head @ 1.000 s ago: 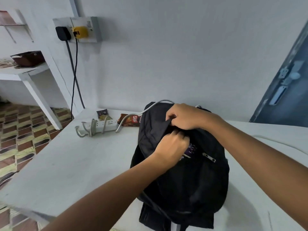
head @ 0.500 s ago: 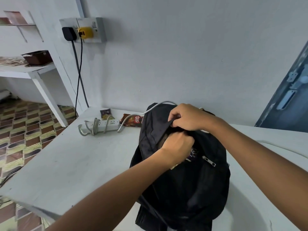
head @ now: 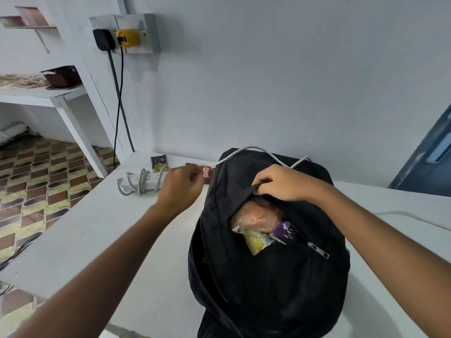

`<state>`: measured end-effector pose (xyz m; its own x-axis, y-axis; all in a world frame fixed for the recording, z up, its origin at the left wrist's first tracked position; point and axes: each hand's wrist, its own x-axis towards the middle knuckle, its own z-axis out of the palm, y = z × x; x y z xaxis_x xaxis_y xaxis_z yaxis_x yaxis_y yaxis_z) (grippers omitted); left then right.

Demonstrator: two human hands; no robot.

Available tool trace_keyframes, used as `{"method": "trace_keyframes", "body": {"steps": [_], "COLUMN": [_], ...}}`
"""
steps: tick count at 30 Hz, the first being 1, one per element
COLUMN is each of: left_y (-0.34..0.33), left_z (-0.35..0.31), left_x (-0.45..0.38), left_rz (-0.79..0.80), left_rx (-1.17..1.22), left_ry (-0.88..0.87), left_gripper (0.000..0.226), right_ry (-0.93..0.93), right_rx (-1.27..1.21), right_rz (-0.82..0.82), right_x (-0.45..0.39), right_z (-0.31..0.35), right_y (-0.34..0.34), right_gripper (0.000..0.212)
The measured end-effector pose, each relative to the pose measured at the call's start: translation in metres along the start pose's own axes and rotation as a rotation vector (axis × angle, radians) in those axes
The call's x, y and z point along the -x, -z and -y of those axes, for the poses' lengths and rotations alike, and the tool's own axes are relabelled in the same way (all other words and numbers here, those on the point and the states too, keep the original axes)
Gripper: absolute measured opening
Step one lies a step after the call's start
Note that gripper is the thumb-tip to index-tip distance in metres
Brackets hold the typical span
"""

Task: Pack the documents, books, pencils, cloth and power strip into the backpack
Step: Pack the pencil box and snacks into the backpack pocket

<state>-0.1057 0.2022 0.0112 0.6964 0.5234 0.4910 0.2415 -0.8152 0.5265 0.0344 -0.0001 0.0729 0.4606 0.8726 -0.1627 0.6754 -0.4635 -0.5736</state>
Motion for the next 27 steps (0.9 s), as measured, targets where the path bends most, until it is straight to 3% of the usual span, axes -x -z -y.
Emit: {"method": "trace_keyframes", "body": {"steps": [4,7,14,17,20,23,27], "left_y": [-0.038,-0.062,-0.109,-0.115,-0.116,-0.110,-0.104], "left_z": [0.047,0.062,0.091,0.082,0.074,0.079,0.092], "left_x": [-0.006,-0.024,-0.054,-0.057,-0.053,-0.038,-0.020], "left_rz": [0.393,0.528,0.619,0.578,0.527,0.530,0.642], "left_rx": [-0.138,-0.187,-0.528,-0.661,-0.612,-0.569,-0.550], "left_ry": [0.087,0.051,0.082,-0.003,-0.059,-0.082,-0.055], "left_gripper": [0.035,0.047,0.064,0.040,0.031,0.040,0.068], "right_ry": [-0.006,-0.013,-0.035,-0.041,-0.051,-0.054,-0.059], "right_rx": [-0.019,-0.016,-0.029,-0.042,-0.036,-0.026,-0.018], "right_rz": [0.011,0.015,-0.011,-0.012,-0.024,-0.031,-0.039], "right_x": [-0.001,-0.004,-0.015,-0.017,-0.017,-0.016,-0.016], "right_z": [-0.003,-0.003,-0.010,-0.011,-0.010,-0.007,-0.005], "right_y": [0.000,-0.001,-0.006,-0.006,-0.008,-0.010,-0.011], "right_gripper": [0.012,0.011,0.012,0.014,0.015,0.016,0.018]}}
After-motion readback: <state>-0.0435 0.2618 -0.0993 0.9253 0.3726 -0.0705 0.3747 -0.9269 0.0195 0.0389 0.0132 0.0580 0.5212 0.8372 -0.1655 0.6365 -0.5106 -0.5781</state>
